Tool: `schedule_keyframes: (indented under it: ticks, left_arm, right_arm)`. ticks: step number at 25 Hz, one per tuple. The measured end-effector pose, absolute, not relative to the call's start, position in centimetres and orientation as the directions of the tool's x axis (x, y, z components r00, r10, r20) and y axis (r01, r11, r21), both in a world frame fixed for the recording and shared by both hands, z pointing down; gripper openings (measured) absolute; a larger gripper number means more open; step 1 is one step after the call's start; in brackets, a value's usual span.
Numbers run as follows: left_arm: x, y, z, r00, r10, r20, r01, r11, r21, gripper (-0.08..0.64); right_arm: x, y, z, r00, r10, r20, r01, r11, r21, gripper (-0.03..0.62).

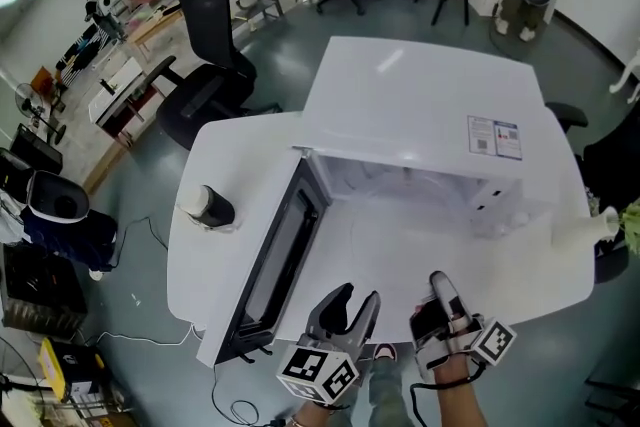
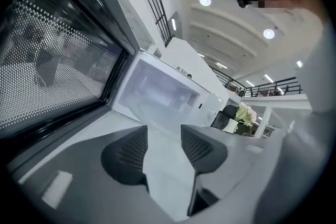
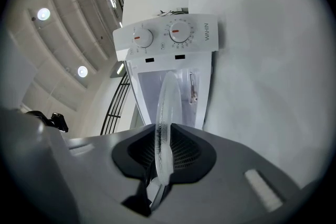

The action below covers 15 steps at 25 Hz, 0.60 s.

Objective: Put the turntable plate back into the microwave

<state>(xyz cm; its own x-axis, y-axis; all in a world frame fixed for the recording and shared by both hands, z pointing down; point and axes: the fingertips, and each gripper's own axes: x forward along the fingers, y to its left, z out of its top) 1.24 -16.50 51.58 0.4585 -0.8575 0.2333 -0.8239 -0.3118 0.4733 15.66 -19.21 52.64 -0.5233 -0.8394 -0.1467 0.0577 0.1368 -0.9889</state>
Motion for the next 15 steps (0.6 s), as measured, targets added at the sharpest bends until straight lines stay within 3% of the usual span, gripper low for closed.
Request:
schedule_keyframes:
  ticks: [9, 15]
  left_arm:
    - [-0.5, -17.0, 51.2, 0.390, -0.881, 0.269, -0.880, -0.272, 0.389, 0.005]
    - [-1.4, -17.5, 50.9, 0.364, -0.883, 0.296, -0.897, -0.246, 0.368, 0.000]
  right_arm:
    - [15.4, -20.7, 52.9, -0.485, -0.862, -0.148, 0.027, 0.155, -0.988, 0.058]
    - [14.9, -21.2, 52.6, -0.470, -0.870, -0.151, 0.022, 0.160, -0.987, 0.058]
